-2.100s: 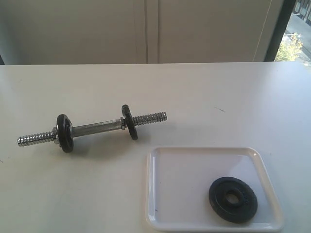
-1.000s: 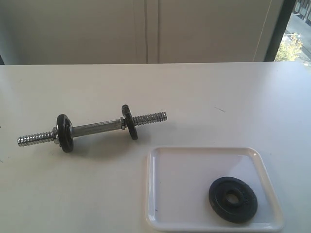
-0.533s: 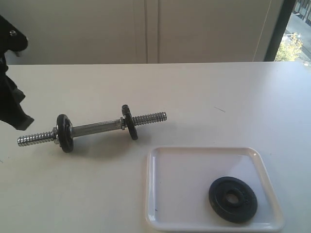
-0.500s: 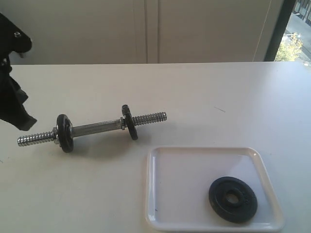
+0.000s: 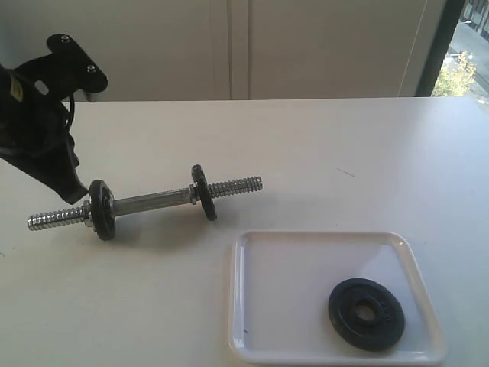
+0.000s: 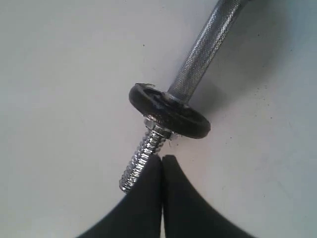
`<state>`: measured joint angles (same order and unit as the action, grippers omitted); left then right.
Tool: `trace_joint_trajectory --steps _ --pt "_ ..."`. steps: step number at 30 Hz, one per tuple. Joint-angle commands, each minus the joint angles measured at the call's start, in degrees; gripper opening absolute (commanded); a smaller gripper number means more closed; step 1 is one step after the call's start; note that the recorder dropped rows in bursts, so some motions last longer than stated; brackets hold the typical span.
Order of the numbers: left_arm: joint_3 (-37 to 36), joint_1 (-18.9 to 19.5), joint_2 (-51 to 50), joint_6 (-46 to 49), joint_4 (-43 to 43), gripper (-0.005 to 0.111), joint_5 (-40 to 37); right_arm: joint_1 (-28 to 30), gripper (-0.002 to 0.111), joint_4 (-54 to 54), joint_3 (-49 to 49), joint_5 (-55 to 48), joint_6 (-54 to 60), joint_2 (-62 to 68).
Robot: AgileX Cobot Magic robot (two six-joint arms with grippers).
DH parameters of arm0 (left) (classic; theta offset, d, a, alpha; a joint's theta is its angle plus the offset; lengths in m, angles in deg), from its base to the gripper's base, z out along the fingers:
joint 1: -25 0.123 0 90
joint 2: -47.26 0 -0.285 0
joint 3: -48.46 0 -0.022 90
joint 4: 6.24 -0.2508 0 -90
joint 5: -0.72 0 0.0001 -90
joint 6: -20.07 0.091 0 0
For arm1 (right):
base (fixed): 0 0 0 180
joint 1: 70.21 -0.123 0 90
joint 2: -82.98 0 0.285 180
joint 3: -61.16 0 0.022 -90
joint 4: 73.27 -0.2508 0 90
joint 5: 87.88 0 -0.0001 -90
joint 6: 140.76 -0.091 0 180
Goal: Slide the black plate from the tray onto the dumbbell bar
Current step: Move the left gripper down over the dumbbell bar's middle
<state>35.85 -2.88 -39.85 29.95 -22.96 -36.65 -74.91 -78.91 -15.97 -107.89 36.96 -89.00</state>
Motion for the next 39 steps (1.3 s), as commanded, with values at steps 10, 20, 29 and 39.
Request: trace_joint_trajectory --steps 10,20,29,39 --pt "17.62 -0.27 -9.87 14.58 8.10 0.000 -18.08 -0.42 0.000 0.10 -0.09 0.41 -0.14 -0.23" --pt "22.80 -0.27 -15.23 19.86 9.97 0.000 -19.11 -0.42 0.000 0.10 -0.09 0.41 -0.14 -0.23" --pt "22.80 -0.27 -19.10 23.59 9.85 0.000 -12.47 -0.42 0.000 0.10 -0.09 0.41 -0.14 -0.23" --pt "22.80 -0.27 -21.46 29.21 9.85 0.009 -10.39 -0.42 0.000 0.10 -0.09 0.41 -0.14 -0.23"
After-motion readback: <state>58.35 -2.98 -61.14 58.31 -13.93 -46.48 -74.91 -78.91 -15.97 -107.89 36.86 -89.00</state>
